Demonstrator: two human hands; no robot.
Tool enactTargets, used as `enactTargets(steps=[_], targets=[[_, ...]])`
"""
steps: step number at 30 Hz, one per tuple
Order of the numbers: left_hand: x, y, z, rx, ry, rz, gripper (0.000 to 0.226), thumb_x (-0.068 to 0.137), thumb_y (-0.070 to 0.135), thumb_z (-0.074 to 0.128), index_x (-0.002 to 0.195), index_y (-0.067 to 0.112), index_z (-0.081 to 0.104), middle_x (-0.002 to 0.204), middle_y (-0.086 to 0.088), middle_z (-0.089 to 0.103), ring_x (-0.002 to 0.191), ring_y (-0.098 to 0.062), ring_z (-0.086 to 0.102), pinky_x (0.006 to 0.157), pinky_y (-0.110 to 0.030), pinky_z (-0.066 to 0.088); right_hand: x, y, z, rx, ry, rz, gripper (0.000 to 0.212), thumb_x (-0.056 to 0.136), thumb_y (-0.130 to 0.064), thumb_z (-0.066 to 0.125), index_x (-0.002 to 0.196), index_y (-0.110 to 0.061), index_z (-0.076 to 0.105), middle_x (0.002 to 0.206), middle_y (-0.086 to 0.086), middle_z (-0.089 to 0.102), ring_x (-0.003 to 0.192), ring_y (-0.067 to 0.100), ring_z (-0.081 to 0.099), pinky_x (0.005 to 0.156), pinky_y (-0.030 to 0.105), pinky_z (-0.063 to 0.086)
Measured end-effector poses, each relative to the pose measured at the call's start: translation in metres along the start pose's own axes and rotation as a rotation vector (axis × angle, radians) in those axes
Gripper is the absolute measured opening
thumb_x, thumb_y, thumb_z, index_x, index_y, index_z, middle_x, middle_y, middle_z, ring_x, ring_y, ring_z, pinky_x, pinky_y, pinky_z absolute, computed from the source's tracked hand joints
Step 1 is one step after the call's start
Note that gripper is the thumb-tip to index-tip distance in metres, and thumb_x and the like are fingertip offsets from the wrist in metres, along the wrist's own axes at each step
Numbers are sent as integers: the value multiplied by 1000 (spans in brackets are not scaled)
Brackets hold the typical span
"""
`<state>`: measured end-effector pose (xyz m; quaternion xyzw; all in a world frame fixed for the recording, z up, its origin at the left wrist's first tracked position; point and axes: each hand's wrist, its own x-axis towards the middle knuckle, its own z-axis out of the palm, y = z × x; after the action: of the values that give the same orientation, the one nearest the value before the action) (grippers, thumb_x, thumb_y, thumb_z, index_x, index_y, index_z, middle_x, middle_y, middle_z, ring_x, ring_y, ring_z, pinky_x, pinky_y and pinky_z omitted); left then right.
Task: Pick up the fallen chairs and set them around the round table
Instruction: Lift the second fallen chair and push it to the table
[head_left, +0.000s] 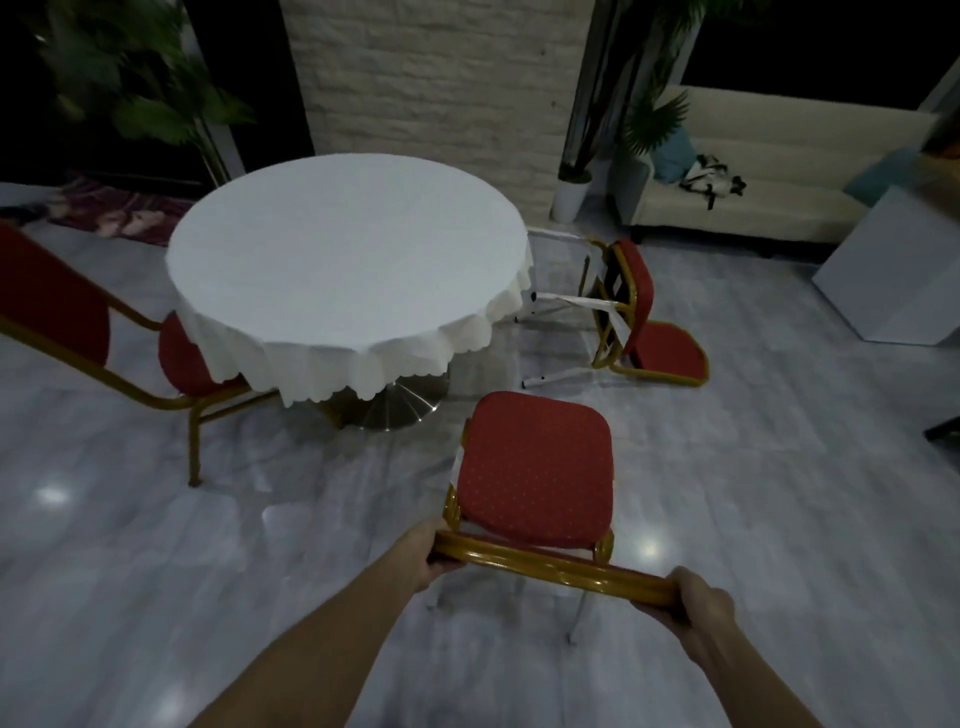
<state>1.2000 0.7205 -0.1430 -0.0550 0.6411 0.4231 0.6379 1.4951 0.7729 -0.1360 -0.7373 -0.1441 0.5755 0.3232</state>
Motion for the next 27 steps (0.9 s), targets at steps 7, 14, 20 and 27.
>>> enactTargets(steps=[7, 14, 20, 27], targets=[[0, 14, -45, -160, 74, 38, 13, 91, -3, 51, 79, -1, 55, 85, -18, 57, 77, -30, 57, 76, -44, 52, 1, -12, 57, -102, -131, -59, 8, 86, 9, 52, 82, 4, 47, 85, 23, 48, 74, 42, 59, 42, 47, 57], [10, 20, -89, -133, 154, 43, 9, 95, 7, 51, 89, 0, 53, 95, -16, 53, 83, -30, 58, 76, -39, 58, 16, -35, 119, -303, -319, -154, 21, 91, -11, 64, 85, 9, 57, 92, 29, 57, 80, 37, 67, 53, 34, 62], [11, 32, -127, 904, 329, 352, 36, 98, 9, 37, 133, 0, 39, 117, -14, 55, 96, -22, 55, 83, -28, 46, 28, -63, 140, -1038, -614, -491, 104, 77, -47, 77, 156, -22, 14, 163, 12, 13, 148, 31, 20, 116, 44, 28], [14, 25, -97, 1250, 203, 766, 52, 85, 2, 55, 132, 25, 55, 119, 2, 66, 106, -13, 63, 78, -8, 40, 32, -78, 170, -1570, -542, -1300, 24, 83, -37, 71, 101, -26, 60, 97, -5, 61, 92, 15, 58, 81, 27, 49]])
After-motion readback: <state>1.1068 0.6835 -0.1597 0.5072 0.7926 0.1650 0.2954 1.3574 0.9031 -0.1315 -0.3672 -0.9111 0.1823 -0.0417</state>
